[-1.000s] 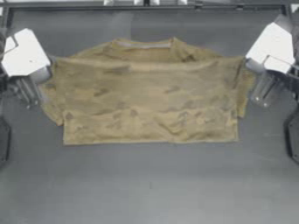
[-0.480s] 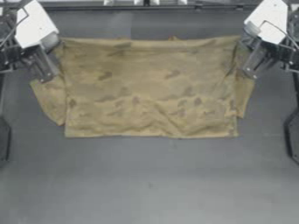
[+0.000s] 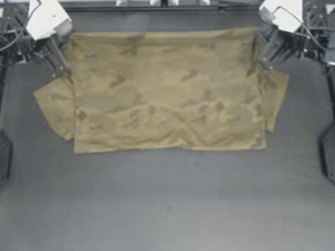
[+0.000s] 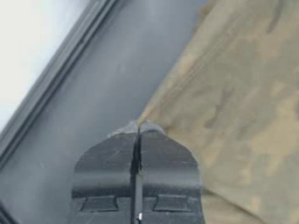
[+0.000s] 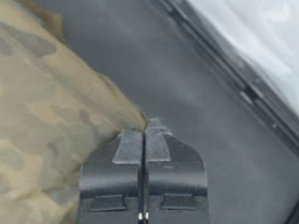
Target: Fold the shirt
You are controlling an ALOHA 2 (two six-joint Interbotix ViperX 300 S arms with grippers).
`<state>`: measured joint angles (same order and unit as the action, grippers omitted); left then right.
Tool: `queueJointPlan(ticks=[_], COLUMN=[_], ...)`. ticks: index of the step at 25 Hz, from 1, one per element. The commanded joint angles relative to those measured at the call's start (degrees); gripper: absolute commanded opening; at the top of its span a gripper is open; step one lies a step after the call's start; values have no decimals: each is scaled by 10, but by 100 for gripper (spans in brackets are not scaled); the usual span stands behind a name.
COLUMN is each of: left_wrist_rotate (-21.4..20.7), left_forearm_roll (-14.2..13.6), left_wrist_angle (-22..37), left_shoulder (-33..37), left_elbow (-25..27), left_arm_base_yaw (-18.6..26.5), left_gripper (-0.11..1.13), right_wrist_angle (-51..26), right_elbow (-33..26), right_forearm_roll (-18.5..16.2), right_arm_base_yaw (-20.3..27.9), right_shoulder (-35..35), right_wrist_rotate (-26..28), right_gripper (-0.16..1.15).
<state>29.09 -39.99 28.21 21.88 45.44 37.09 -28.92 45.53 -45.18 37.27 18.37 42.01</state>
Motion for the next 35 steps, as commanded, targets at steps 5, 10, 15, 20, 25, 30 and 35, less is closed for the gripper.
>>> queueJointPlan(ticks=[5, 10, 15, 20, 25, 30, 35], left_wrist_rotate=[-10, -10, -10, -8, -7, -7, -18], left_forearm_roll=[-2, -1, 0, 4, 7, 17, 22], left_wrist_angle=[-66, -97, -101, -111, -114, -112, -112], left_shoulder=[-73, -109, -147, -173, -187, -185, -164], left_elbow=[-15, -24, -33, -35, -36, -37, -42], left_arm_base_yaw=[47, 65, 68, 69, 68, 61, 47], left_gripper=[3, 3, 3, 3, 8, 54, 107], right_wrist_angle=[61, 100, 126, 143, 157, 179, 194], right_elbow=[-11, -13, -15, -15, -15, -18, -25], right_forearm_roll=[-11, -15, -11, -8, 3, 6, 33], right_arm_base_yaw=[51, 75, 88, 93, 94, 94, 91], right_shoulder=[-50, -96, -131, -156, -180, -190, -180], right_wrist_rotate=[8, 14, 17, 15, 6, 4, 4], right_gripper=[8, 8, 8, 8, 12, 45, 91])
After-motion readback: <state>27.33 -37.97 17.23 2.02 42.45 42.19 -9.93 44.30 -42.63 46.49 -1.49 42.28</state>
